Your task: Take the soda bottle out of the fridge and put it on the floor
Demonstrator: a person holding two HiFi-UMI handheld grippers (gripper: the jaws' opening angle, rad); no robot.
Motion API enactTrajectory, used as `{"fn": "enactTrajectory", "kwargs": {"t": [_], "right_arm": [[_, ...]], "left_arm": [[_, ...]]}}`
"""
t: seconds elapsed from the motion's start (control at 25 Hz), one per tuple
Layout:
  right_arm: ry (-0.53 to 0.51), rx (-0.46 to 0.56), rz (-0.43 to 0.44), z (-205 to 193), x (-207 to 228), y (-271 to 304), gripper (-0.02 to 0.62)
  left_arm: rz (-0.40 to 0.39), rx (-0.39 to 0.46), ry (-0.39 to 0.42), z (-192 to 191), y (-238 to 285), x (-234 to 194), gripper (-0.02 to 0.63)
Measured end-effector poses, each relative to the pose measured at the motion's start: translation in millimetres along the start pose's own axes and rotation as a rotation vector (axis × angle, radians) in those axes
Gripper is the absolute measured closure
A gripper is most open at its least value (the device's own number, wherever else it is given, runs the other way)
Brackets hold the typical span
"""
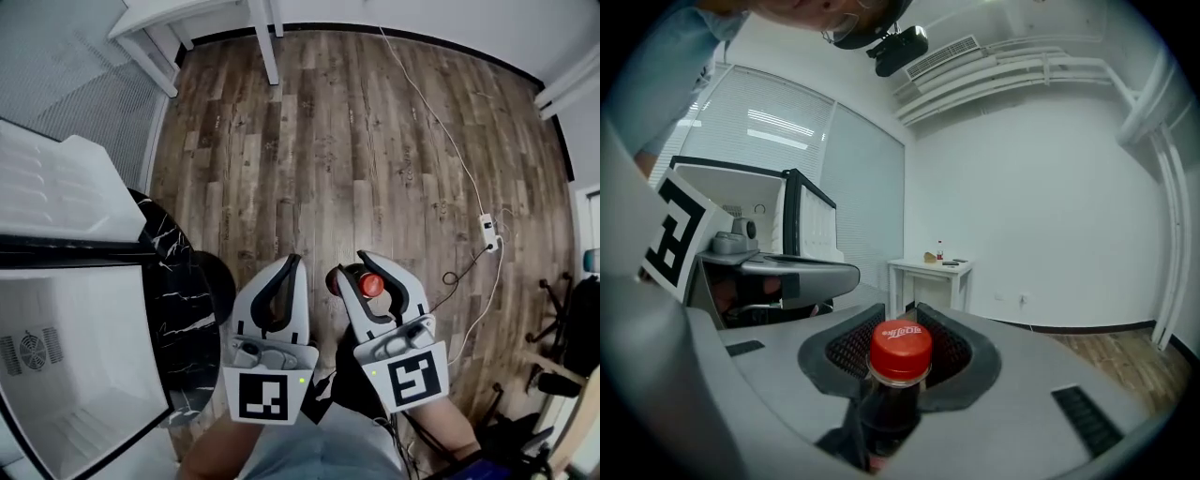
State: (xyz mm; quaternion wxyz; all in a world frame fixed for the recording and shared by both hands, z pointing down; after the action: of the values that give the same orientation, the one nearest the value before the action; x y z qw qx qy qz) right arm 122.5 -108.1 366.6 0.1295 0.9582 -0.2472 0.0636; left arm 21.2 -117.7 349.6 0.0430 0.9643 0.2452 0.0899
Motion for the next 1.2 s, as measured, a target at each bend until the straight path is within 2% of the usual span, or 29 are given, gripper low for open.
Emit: {"fn": "enactTrajectory", "kwargs": {"t": [0.36,0.6,1.2], "right_arm": [[0.031,-0.063,-0.107,-76.5,62.6,-14.4,0.477],[0.056,-0.088,-0.161,-131.5,92.3,-16.8,0.477],[0.094,-0.157,-0.2,-270.3,149.5,-4.3,0.48]], "left_arm": [[-0.113,-0.055,-0.006,-57.2,36.6,58.2,0.589],[-0.145,-0.094,0.001,-108.1,56.8,82.7,0.589],[-0.228,-0.174,0.025,-248.4,101.0,137.1,0.589]]}}
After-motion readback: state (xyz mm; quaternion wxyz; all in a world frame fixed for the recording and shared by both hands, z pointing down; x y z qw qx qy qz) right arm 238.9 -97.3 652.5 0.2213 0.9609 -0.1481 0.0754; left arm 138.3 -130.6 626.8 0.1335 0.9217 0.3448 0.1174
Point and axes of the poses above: the fingertips, and each gripper's own axes: y forward along the fingers, x to its right, z out of its top, the point moved 4 cm from there along -y, backward along the fingers, and after that the axes turned 11 degrees about y, right-handed, at the moved point
